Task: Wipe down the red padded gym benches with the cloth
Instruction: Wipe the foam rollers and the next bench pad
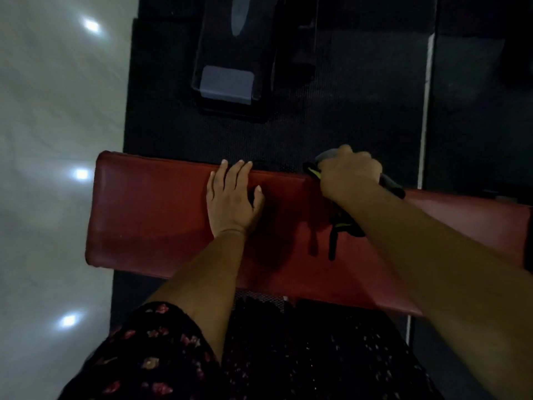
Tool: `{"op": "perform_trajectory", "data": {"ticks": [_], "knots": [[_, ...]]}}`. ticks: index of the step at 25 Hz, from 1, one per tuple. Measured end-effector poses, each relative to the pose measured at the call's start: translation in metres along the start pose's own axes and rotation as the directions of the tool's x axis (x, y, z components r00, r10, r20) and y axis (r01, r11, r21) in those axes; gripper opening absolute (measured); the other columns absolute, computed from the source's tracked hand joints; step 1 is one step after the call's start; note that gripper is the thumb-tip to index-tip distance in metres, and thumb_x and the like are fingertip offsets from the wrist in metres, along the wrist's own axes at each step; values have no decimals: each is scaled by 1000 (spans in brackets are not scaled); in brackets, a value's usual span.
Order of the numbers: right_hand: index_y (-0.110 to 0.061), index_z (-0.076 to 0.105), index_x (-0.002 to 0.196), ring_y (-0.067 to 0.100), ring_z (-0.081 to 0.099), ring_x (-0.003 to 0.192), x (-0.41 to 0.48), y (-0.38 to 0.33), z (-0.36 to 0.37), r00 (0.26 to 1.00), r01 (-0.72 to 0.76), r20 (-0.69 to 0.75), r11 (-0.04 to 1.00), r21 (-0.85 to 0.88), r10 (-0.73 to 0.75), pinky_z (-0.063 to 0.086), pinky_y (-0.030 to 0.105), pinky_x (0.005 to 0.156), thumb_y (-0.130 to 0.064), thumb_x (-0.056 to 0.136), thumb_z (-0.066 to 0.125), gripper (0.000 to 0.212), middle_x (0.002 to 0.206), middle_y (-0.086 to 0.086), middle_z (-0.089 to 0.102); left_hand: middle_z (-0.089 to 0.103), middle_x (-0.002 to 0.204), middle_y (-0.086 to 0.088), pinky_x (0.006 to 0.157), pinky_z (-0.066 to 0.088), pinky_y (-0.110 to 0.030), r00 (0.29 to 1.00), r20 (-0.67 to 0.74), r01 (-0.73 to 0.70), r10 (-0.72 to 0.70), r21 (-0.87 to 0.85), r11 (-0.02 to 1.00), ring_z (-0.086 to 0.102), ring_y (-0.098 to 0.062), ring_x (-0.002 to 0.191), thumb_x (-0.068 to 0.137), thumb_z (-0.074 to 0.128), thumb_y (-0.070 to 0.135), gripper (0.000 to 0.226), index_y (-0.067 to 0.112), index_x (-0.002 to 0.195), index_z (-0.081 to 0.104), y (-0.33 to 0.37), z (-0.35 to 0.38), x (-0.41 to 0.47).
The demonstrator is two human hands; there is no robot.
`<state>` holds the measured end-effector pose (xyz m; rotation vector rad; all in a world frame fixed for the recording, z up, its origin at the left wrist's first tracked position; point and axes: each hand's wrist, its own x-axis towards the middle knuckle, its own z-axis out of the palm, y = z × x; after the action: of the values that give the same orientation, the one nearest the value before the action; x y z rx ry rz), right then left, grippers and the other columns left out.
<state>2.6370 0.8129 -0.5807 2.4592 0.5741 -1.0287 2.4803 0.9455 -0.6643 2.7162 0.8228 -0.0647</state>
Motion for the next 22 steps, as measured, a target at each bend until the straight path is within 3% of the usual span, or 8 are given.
{"op": "perform_trajectory", "data": {"ticks": [2, 4, 7, 9, 12, 17, 19, 22], "knots": [[-21, 43, 140, 38, 47, 113, -24, 4, 20, 991, 5, -136, 995, -96, -18, 49, 45, 79, -29, 99, 46, 43, 139, 15, 35, 50, 146, -2, 120, 15, -44, 1000, -17, -8, 8, -2, 1000, 30, -27, 144, 92, 33, 44, 59, 17, 141, 51, 1, -1, -1], [-29, 39, 142, 36, 48, 109, -34, 20, 35, 979, 23, -200, 998, -63, -35, 44, 40, 69, -31, 99, 45, 44, 136, 13, 36, 50, 146, -2, 120, 16, -45, 1000, -26, -9, 8, -2, 1000, 30, -27, 144, 92, 33, 44, 58, 17, 141, 51, 2, -1, -1], [-32, 39, 144, 36, 47, 111, -12, 33, 35, 983, -20, -180, 999, 29, 25, 46, 44, 74, -32, 98, 48, 47, 133, 12, 38, 48, 147, -1, 120, 12, -43, 1000, -17, -1, 1, 3, 1000, 27, -26, 145, 91, 33, 46, 60, 18, 142, 49, 1, -2, -1], [-29, 41, 142, 36, 47, 110, -10, 29, 34, 981, -46, -191, 999, -4, 44, 50, 46, 78, -32, 97, 48, 45, 134, 13, 37, 47, 148, 0, 121, 10, -42, 1000, -7, -3, 3, 3, 1000, 26, -25, 146, 90, 33, 48, 62, 18, 142, 48, 0, -2, -2], [-32, 35, 144, 34, 48, 104, -29, 37, 52, 959, 1, -284, 1000, -22, -7, 48, 40, 67, -30, 97, 47, 49, 136, 13, 35, 37, 154, -2, 121, 13, -46, 1000, -5, -14, 14, 19, 1000, 24, -26, 145, 90, 33, 48, 62, 19, 144, 46, 1, -1, -2], [-40, 33, 146, 37, 47, 109, -13, 80, 59, 969, 69, -248, 978, 198, -19, 47, 43, 74, -29, 93, 53, 57, 133, 10, 37, 11, 158, -2, 120, 16, -53, 993, -75, -86, 92, 75, 993, 13, -28, 147, 92, 37, 45, 66, 15, 151, 34, -3, 4, -3], [-39, 37, 145, 37, 47, 111, -2, 86, 52, 987, 30, -158, 954, 298, 18, 41, 41, 73, -29, 91, 57, 58, 131, 10, 39, 12, 156, -2, 121, 8, -51, 977, -136, -155, 167, 95, 983, 15, -29, 146, 91, 41, 49, 69, 15, 150, 34, 3, 0, -6], [-36, 40, 143, 37, 46, 110, -13, 84, 55, 981, 58, -194, 963, 265, -6, 43, 41, 72, -27, 92, 57, 55, 133, 10, 37, 26, 156, -7, 120, -2, -43, 959, -158, -229, 236, 58, 972, 19, -29, 145, 88, 44, 53, 69, 17, 147, 40, 44, -2, -11]]}}
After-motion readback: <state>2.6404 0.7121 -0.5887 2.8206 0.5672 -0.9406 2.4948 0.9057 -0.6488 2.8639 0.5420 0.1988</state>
